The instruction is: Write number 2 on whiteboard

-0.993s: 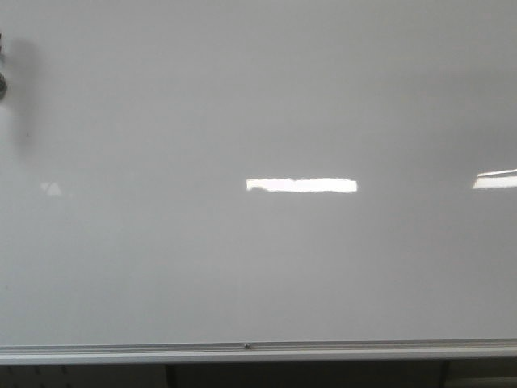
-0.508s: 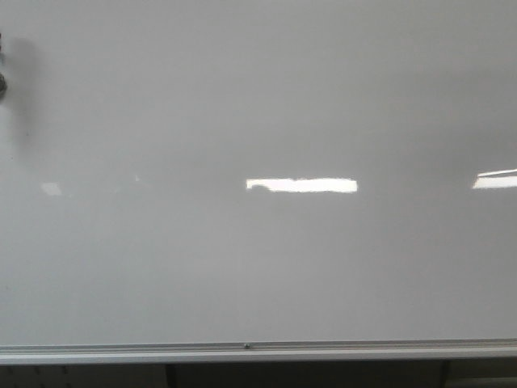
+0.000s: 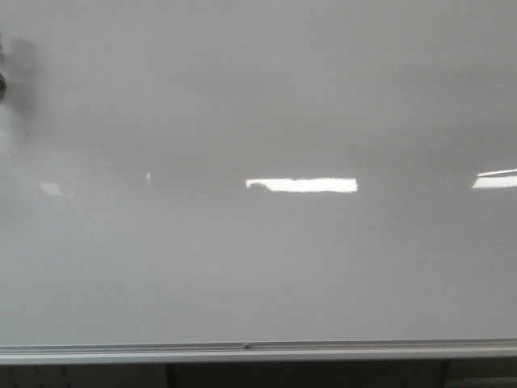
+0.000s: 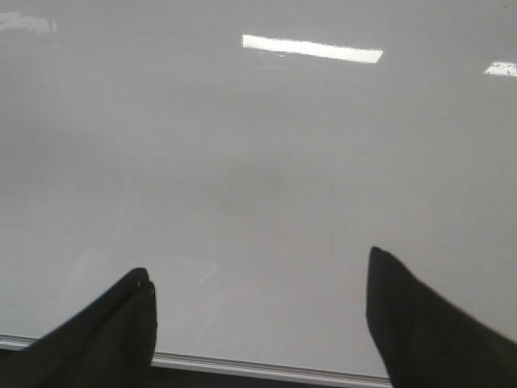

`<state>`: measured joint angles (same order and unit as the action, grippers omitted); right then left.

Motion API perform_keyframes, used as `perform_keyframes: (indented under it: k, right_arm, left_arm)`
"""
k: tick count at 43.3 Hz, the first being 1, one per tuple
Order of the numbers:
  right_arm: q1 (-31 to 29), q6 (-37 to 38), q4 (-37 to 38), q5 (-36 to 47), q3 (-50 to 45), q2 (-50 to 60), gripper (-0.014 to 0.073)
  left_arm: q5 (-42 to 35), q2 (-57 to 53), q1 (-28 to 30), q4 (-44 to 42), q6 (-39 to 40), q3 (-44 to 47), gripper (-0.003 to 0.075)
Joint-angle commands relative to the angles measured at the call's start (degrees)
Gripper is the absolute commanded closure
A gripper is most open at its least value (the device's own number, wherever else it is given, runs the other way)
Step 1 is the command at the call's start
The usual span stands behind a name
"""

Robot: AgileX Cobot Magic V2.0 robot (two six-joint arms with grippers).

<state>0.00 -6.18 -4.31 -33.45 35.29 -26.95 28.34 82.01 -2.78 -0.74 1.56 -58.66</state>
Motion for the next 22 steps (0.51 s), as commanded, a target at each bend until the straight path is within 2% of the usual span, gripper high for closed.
perform_keyframes:
  k: [1,22]
  right_arm:
    - [-0.29,-0.79,-0.39,4.96,1.67,-0.75,0.0032]
    - [-0.29,-0.79,-0.39,5.12,1.67,-0.75,0.0032]
  left_arm:
    - [-5.34,0.94,0.07,0.13,0.52,-3.32,0.0209]
    - [-9.86,6.02,0.07,-0.10,0.52,-5.53,0.0219]
